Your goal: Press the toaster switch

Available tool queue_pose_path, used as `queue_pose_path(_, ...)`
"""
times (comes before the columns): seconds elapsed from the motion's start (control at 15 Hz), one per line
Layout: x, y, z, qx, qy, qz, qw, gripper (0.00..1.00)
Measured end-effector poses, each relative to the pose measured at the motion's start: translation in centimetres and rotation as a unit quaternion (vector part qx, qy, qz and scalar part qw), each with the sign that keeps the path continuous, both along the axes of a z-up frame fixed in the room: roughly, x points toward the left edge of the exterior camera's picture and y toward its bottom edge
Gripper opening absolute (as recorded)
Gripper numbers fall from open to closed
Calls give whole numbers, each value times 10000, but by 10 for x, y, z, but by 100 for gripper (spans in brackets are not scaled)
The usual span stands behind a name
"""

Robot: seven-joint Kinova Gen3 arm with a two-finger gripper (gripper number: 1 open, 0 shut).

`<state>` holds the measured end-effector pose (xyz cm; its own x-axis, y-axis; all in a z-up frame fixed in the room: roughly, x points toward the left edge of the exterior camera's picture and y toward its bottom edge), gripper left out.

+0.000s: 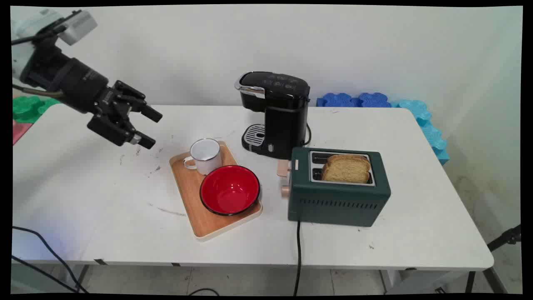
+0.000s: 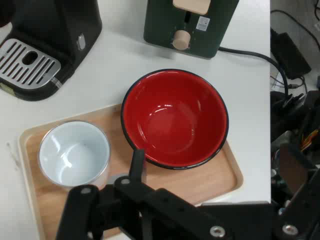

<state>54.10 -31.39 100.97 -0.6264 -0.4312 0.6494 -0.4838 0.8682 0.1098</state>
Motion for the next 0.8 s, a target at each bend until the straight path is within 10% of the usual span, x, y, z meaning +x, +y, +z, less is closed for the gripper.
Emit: queue_pose_path(0.8,-130,-80,14,-483,-90,-385,9981,100)
